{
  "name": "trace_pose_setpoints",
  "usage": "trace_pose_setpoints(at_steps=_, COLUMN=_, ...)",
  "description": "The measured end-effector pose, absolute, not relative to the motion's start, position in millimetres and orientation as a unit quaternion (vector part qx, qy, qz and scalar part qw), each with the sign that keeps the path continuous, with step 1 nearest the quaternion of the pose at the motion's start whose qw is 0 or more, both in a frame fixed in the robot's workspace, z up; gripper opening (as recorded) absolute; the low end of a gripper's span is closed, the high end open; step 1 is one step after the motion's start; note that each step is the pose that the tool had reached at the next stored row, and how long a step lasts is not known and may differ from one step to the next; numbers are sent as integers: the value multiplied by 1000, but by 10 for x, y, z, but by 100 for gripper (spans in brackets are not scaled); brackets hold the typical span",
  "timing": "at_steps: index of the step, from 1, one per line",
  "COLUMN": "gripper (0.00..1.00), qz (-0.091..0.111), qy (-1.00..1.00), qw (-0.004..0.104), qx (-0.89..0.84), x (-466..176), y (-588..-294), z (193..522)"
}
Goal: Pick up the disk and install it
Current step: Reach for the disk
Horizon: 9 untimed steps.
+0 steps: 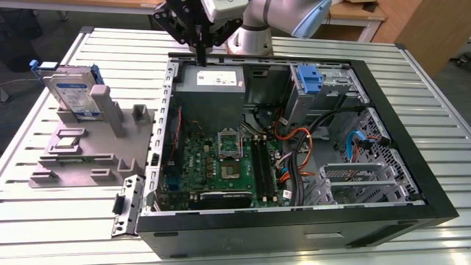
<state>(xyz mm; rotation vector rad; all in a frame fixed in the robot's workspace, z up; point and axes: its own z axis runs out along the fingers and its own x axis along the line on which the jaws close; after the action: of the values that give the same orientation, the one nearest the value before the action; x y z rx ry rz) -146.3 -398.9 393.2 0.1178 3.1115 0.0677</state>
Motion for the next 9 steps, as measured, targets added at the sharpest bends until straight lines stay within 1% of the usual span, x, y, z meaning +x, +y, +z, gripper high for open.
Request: trace_pose_setpoints(at_steps=9, gripper=10, qz=22, qy=999, qw=14, qx=38, x=-1479, y=-3989, z=3932)
